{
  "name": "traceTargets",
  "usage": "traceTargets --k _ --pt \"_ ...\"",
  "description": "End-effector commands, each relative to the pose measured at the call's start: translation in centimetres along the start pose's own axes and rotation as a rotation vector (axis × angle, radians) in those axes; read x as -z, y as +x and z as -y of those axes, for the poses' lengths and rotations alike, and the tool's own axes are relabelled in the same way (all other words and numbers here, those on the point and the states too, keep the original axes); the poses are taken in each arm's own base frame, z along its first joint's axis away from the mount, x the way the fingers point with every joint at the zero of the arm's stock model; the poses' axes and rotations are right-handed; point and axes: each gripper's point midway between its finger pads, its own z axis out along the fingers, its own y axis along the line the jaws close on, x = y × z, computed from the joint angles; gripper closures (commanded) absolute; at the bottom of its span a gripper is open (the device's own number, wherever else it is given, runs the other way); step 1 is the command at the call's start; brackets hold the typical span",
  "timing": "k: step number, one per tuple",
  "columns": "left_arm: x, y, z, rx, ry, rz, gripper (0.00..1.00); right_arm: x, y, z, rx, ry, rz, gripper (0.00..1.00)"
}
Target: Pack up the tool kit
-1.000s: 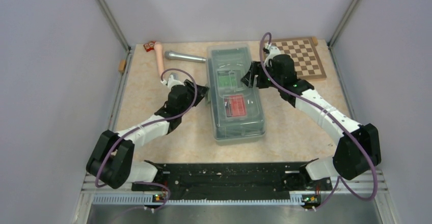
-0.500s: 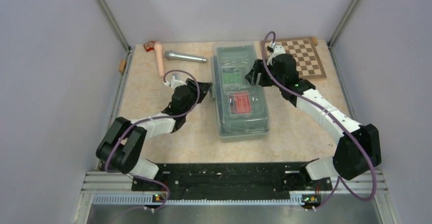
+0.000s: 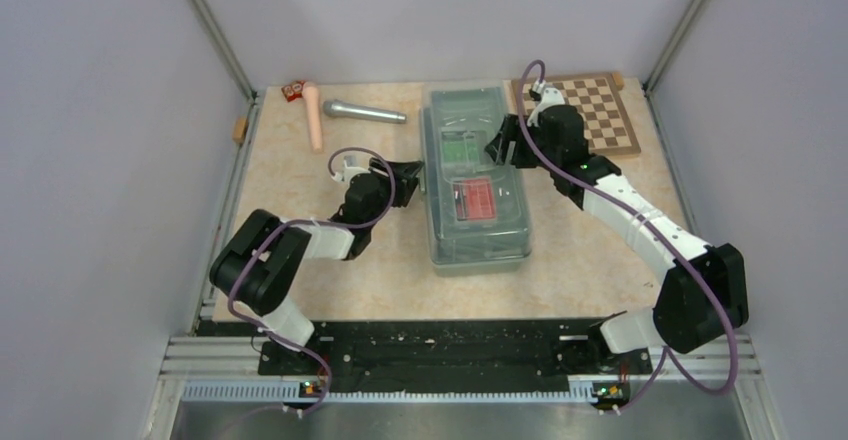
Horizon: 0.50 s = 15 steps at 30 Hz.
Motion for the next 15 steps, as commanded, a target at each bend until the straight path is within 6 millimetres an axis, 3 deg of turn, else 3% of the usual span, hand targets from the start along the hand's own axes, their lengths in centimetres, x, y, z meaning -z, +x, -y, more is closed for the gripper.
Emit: traceTargets --k 1,7,11,15 --pt "6.1 15.0 0.8 0.004 0.064 -0.690 0.39 -0.1 6.8 -6.3 -0.007 -0.301 -0.237 0.36" --pt "6.4 14.1 1.7 -0.014 0.114 -0.663 0.27 0.0 6.5 -6.3 -0.001 -0.293 -0.226 0.36" --pt "6.2 12.1 1.7 -0.146 0.070 -0.573 0.22 0.1 5.7 -6.0 0.024 -0.268 -0.203 0.34" --pt "6.2 8.6 1.7 -0.324 -0.013 -0.443 0.16 0.3 4.0 -5.5 0.065 -0.217 -0.166 0.27"
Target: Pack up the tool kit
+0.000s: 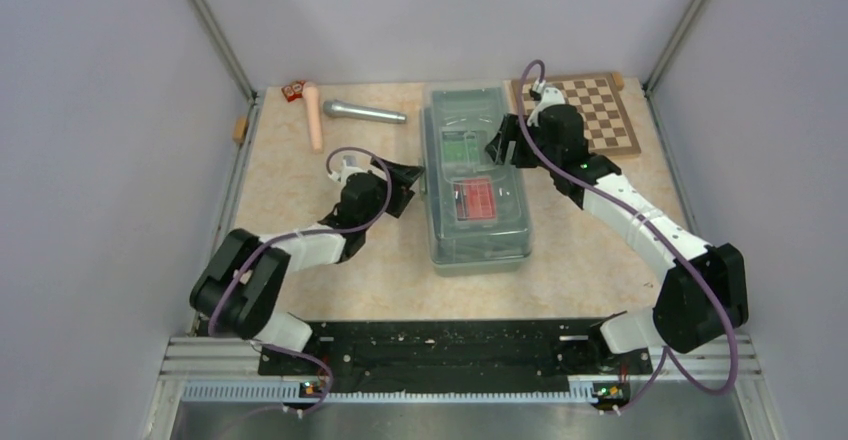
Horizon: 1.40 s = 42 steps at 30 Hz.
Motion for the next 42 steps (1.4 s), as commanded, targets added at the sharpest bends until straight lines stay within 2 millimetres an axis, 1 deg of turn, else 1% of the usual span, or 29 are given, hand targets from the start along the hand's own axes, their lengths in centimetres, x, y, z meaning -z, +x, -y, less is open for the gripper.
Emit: traceTargets --k 1,3,4,5,6,9,13,15,18,20,21,23,24,26,28,31,33,35,38,39,42 --pt "4.7 7.2 2.6 -0.342 0.036 -0.365 0.15 0.5 3.4 -5.6 0.076 -0.215 -0.151 0.25" --pt "5.3 4.7 2.9 -0.406 -0.004 -0.287 0.13 0.7 2.1 -5.1 0.107 -0.175 -0.120 0.22" --pt "5.8 3.3 2.6 -0.444 -0.038 -0.251 0.13 1.0 1.1 -4.7 0.118 -0.146 -0.093 0.21" --pt "6.3 1.8 2.9 -0.469 -0.056 -0.203 0.12 1.4 0.2 -4.4 0.131 -0.121 -0.070 0.19" --pt "6.9 0.3 3.4 -0.502 -0.069 -0.154 0.12 1.8 -0.7 -4.0 0.141 -0.095 -0.046 0.18" --pt "9.8 -4.5 5.3 -0.639 -0.115 0.044 0.10 3.9 -3.3 -2.6 0.174 0.004 0.041 0.16" --pt "14.8 -10.0 8.5 -0.802 -0.173 0.303 0.06 7.9 -6.3 -0.6 0.204 0.140 0.181 0.13" --pt "17.3 -11.9 9.8 -0.857 -0.190 0.401 0.05 10.1 -7.0 0.7 0.210 0.206 0.247 0.13" --pt "20.9 -14.2 11.2 -0.915 -0.202 0.532 0.04 13.6 -8.0 2.4 0.220 0.289 0.353 0.11" --pt "23.3 -15.4 11.9 -0.934 -0.202 0.615 0.03 15.8 -8.1 3.6 0.223 0.343 0.417 0.09" --pt "24.3 -15.9 12.1 -0.945 -0.205 0.650 0.02 17.4 -8.4 3.9 0.217 0.356 0.465 0.08" --pt "26.5 -16.8 12.4 -0.953 -0.206 0.722 0.02 19.5 -8.4 4.7 0.213 0.382 0.528 0.04" --pt "27.5 -17.2 12.5 -0.956 -0.207 0.752 0.01 20.3 -8.1 5.1 0.209 0.391 0.552 0.02" --pt "29.2 -17.8 12.3 -0.957 -0.207 0.803 0.01 22.0 -7.6 5.8 0.191 0.408 0.604 0.01" --pt "30.9 -18.3 12.3 -0.966 -0.203 0.853 0.01 23.3 -6.9 6.6 0.181 0.425 0.642 0.01" --pt "33.5 -18.9 11.8 -0.937 -0.191 0.924 0.01 25.2 -6.0 7.8 0.173 0.467 0.689 0.01" --pt "34.4 -19.1 11.1 -0.925 -0.194 0.955 0.01 26.2 -5.4 8.6 0.168 0.494 0.719 0.01" --pt "35.0 -19.3 10.4 -0.919 -0.201 0.977 0.01 26.7 -4.7 9.3 0.170 0.513 0.743 0.01" --pt "35.5 -19.6 9.3 -0.879 -0.210 1.008 0.01 27.5 -4.2 9.9 0.144 0.519 0.796 0.01" --pt "35.7 -19.7 9.1 -0.862 -0.211 1.019 0.01 27.7 -4.1 10.1 0.159 0.530 0.802 0.01" --pt "36.0 -20.1 8.3 -0.829 -0.229 1.055 0.01 28.1 -3.9 10.1 0.166 0.523 0.824 0.01"
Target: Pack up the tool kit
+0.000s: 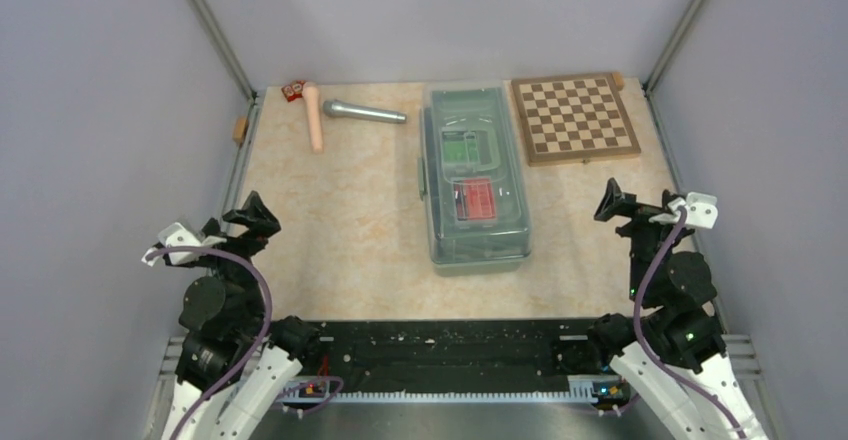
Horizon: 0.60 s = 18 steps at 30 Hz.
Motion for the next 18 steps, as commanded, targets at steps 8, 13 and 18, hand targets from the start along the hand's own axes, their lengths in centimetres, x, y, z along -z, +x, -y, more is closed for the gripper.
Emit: traceTargets --k 8,13,18 --pt "-0.2 0.8 -1.5 0.002 -0.076 0.032 0.01 1.0 -1.6 1.4 -0.025 0.027 0.123 0.01" --pt "-0.5 2.5 -1.6 -0.013 -0.079 0.017 0.01 1.0 -1.6 1.2 -0.024 0.015 0.127 0.01" --pt "-0.9 4.6 -1.7 -0.063 -0.079 -0.002 0.01 1.0 -1.4 1.3 -0.014 0.018 0.125 0.01"
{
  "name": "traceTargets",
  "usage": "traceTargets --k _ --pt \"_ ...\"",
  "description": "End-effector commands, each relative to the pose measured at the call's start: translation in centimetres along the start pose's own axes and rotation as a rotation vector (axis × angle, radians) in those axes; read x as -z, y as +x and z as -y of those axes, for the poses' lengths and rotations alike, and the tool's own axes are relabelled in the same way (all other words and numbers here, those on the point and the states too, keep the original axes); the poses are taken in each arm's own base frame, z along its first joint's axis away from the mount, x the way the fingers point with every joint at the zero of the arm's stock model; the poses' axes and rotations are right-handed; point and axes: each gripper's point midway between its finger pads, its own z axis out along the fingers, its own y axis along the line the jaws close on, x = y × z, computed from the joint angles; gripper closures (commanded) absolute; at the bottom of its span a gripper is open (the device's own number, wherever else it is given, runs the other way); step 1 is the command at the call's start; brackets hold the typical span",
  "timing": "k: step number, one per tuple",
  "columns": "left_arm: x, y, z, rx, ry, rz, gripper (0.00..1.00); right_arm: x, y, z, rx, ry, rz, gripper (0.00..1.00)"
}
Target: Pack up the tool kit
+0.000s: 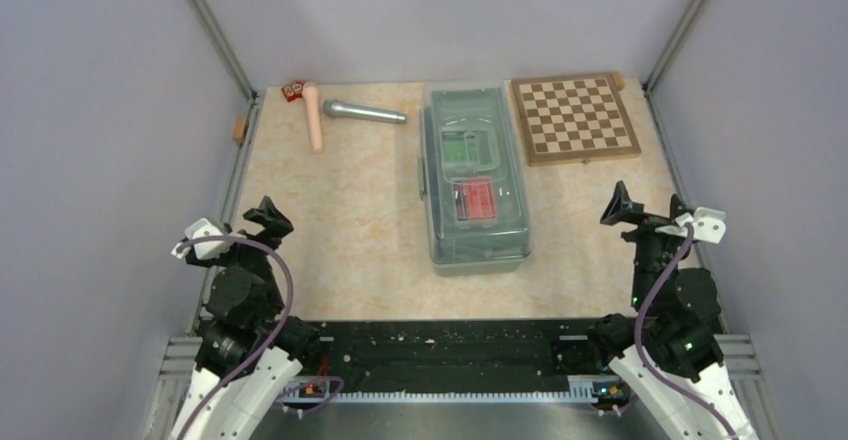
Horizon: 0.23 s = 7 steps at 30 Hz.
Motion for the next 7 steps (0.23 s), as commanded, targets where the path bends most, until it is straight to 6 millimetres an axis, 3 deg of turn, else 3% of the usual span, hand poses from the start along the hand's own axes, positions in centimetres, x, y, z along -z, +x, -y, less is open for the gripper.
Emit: traceTargets --k 1,7 --pt "-0.42 0.68 0.10 -0.012 0.000 0.024 0.01 0.11 -0.83 -0.07 -0.009 -0.011 0.032 0.01" --pt "-0.48 0.87 0.35 -0.037 0.019 0.026 0.01 0.06 -0.54 -0.05 -0.001 -0.008 0.025 0.01"
